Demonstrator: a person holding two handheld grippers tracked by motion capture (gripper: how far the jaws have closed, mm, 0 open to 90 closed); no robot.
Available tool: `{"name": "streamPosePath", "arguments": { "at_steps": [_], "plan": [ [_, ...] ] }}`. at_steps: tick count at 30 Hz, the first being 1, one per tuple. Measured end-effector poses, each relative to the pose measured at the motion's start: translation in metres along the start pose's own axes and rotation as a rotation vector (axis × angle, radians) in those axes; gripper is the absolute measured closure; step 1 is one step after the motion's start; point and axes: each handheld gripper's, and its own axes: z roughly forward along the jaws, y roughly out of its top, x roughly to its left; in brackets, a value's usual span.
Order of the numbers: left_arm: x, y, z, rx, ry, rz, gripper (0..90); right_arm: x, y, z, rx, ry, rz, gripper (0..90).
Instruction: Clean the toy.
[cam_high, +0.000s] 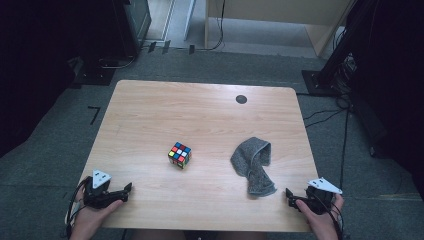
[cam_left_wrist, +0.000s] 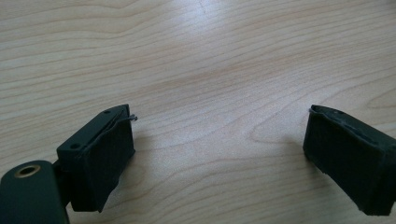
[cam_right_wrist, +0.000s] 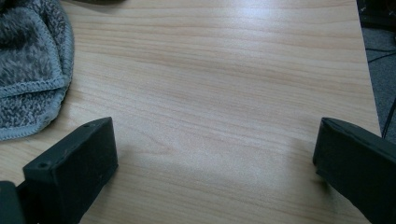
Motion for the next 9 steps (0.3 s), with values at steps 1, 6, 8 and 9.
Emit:
{"name": "streamPosePath", "arguments": {
  "at_steps": [1, 6, 8, 9],
  "plan": [
    [0.0000, 0.0001, 0.0001, 0.000, -0.001, 0.001, 8.8, -0.0001, 0.0000, 0.0001, -0.001, 0.000, -0.001, 0.0],
    [0.0000, 0.0007, 0.0007, 0.000, -0.001, 0.001, 8.8, -0.0001, -0.0001, 0.0000, -0.001, 0.000, -0.001, 0.0],
    [0.0000, 0.0009, 0.0008, 0.001, -0.002, 0.001, 8.8, -0.0001, 0.0000, 0.0001, -0.001, -0.001, -0.001, 0.0],
    [0.0000, 0.0009, 0.0009, 0.001, -0.001, 0.001, 8.8, -0.0001, 0.0001, 0.0002, -0.001, -0.003, 0.002, 0.0]
  ]
}}
